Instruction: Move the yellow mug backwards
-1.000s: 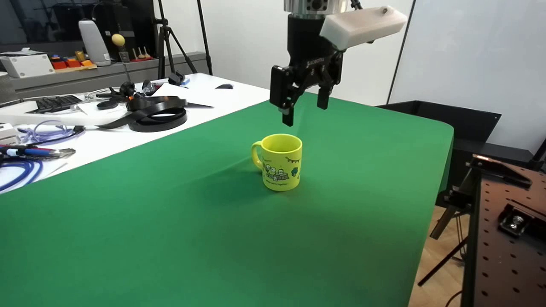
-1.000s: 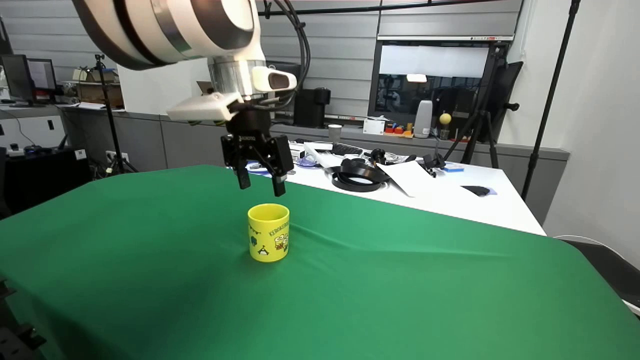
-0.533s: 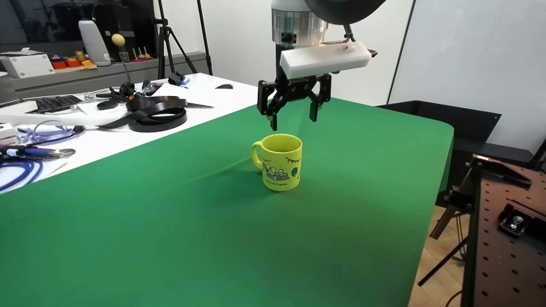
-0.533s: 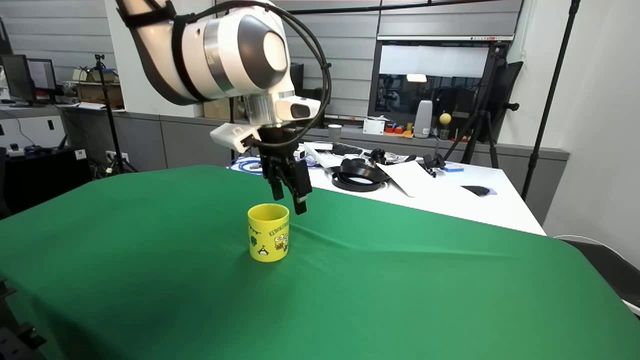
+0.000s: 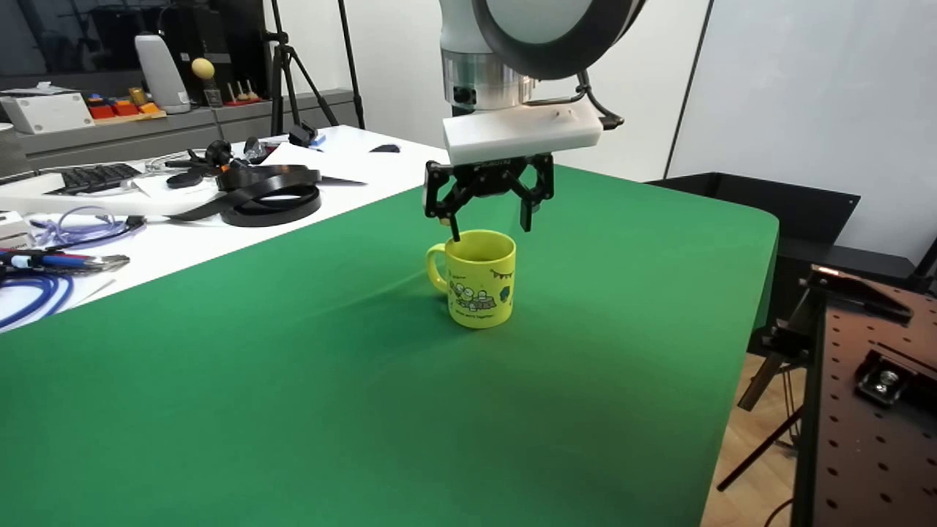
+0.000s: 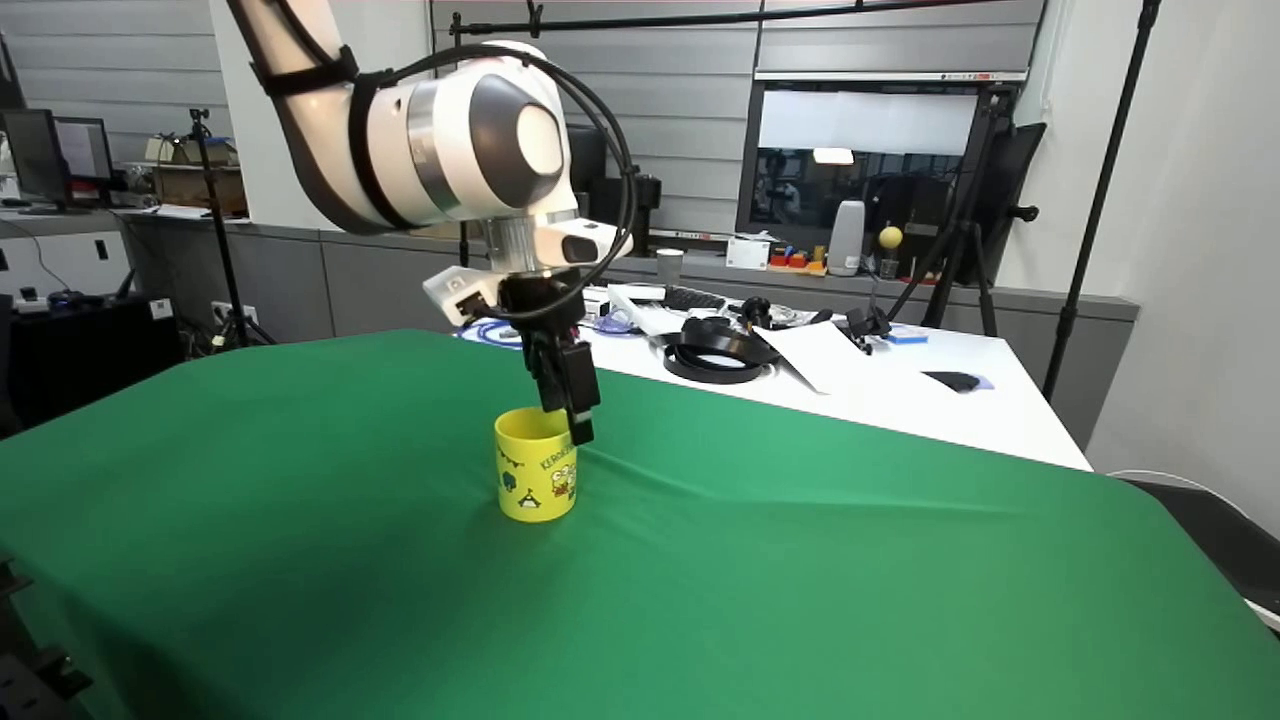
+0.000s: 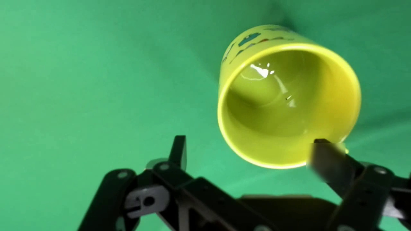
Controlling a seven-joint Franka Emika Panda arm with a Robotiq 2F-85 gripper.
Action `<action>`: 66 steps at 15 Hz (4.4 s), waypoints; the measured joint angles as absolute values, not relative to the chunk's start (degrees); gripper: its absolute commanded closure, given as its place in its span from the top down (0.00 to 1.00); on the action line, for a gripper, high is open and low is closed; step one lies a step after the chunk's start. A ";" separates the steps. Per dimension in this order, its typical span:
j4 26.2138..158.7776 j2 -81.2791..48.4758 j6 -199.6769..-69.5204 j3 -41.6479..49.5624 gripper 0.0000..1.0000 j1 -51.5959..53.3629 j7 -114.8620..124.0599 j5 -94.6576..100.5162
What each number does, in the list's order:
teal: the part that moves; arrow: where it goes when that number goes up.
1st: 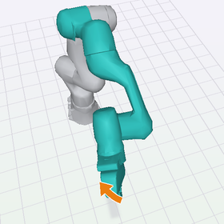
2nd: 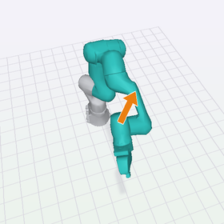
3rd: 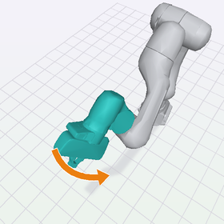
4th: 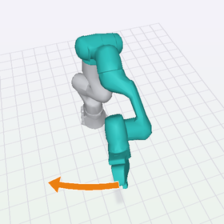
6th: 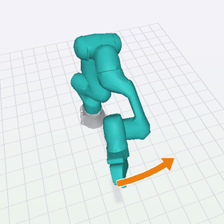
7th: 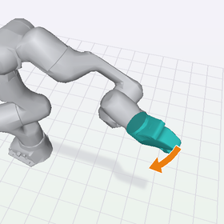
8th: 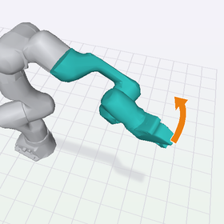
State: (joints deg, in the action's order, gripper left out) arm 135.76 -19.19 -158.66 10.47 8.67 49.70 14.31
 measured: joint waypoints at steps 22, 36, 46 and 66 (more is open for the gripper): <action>139.54 -17.52 -153.80 9.23 0.11 7.44 46.81 6.50; 137.69 -17.67 -155.81 8.94 0.03 6.93 45.83 4.28; 130.78 -23.09 -156.93 8.49 0.03 4.99 44.14 -3.09; 128.55 -18.21 -145.71 7.90 1.00 4.94 38.51 -4.38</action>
